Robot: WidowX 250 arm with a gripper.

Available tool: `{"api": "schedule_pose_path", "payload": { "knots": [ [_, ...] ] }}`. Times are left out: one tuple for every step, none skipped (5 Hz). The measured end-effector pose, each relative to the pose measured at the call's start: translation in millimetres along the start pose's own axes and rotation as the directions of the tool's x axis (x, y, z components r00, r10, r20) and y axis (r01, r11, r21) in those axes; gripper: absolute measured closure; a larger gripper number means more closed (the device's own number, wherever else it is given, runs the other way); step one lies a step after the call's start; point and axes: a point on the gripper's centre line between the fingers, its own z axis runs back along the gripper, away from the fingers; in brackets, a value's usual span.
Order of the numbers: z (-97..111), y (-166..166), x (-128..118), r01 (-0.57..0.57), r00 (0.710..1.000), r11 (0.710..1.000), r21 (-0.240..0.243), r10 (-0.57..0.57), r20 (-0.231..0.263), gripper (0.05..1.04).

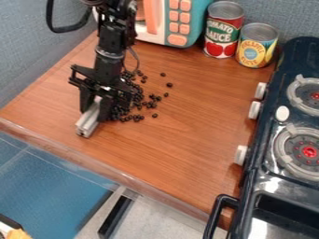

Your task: Sweep into pile

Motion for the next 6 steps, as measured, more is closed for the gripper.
{"api": "schedule_pose_path", "payload": {
  "knots": [
    [1.3,-15.3,-5.0,-0.033,0.999,0.999,-0.027,0.033,0.003,0.704],
    [3.2,-29.4,-6.5,-0.082,0.997,0.994,-0.065,0.083,0.010,0.704],
    [6.0,-43.6,-7.4,-0.111,0.994,0.989,-0.097,0.112,0.005,0.704],
    [9.4,-56.1,-7.2,-0.104,0.994,0.988,-0.114,0.105,0.008,0.704],
    [18.9,-63.9,-6.9,-0.096,0.995,0.985,-0.142,0.099,0.013,0.704],
    [50.7,-54.7,-5.0,-0.087,0.992,0.980,-0.181,0.102,0.074,0.704]
  ]
}}
